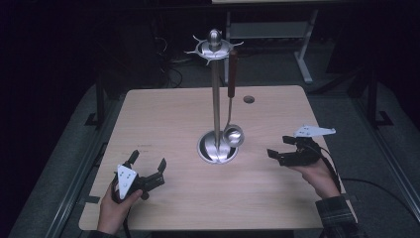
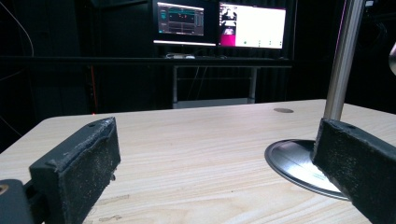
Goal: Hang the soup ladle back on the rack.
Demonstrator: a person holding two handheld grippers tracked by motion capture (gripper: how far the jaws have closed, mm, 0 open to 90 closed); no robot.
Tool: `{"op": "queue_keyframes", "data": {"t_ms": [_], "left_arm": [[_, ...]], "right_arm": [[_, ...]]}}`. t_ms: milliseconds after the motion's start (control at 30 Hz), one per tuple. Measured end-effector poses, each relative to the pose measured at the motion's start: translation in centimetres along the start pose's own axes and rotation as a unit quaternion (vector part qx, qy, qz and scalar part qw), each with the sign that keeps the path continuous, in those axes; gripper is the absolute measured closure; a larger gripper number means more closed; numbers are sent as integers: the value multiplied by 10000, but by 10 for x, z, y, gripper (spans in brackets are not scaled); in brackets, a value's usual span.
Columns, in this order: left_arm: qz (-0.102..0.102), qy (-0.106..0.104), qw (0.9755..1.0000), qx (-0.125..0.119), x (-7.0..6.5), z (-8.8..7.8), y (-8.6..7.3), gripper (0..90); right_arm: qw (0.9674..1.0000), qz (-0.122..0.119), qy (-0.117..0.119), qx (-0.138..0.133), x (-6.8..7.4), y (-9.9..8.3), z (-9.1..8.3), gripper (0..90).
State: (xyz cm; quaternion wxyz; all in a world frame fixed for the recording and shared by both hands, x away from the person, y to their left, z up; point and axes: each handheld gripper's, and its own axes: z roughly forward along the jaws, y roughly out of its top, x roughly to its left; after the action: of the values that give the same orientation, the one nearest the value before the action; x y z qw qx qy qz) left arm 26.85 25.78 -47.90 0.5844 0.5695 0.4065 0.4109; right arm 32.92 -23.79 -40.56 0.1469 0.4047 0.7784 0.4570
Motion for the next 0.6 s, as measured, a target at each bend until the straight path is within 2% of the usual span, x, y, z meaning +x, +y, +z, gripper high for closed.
{"op": "queue_keyframes", "data": {"t_ms": [233, 367, 600], "left_arm": [[-18, -9, 10000, -36, -1, 0, 0, 2], [-22, -8, 10000, -46, -1, 0, 0, 3], [-10, -19, 10000, -23, -1, 0, 0, 3]], "right_arm": [[9998, 95, -98, 148, -2, -21, 2, 83], [9993, 145, -277, 189, -2, -36, 1, 37], [9988, 170, -447, 127, -3, -54, -7, 15]]}}
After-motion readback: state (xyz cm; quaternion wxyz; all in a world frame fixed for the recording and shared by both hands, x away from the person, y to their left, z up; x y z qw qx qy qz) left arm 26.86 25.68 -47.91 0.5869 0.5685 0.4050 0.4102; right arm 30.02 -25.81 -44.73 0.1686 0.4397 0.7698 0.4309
